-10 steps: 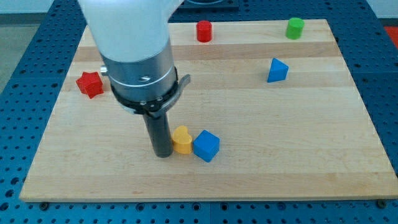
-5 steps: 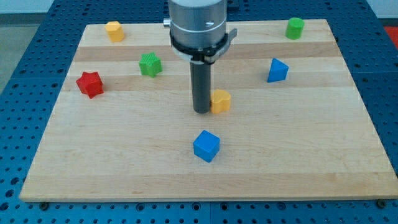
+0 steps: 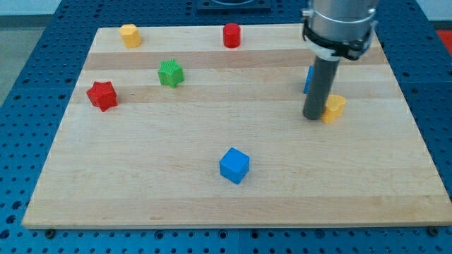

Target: Push the yellow heart to the center right

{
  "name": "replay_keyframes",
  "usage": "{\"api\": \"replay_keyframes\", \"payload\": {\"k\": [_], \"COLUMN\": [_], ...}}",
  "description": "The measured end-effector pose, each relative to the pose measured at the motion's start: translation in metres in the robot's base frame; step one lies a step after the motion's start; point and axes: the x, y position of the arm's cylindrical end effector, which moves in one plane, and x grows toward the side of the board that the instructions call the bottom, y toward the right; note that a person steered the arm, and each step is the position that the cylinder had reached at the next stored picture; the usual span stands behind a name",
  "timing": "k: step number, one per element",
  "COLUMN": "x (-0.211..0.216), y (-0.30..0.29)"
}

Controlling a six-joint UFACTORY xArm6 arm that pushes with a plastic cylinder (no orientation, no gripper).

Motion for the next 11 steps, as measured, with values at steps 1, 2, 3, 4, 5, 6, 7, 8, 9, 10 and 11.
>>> {"api": "replay_keyframes", "payload": {"k": [1, 2, 3, 4, 5, 6, 7, 8, 9, 10, 11], "x": [0.017, 0.017, 0.013, 0.0, -0.014, -0.013, -0.013, -0.013, -0.013, -0.023, -0.036], "y": [0.016, 0.038, 0.058, 0.062, 0.062, 0.063, 0.063, 0.062, 0.057, 0.049, 0.045]}}
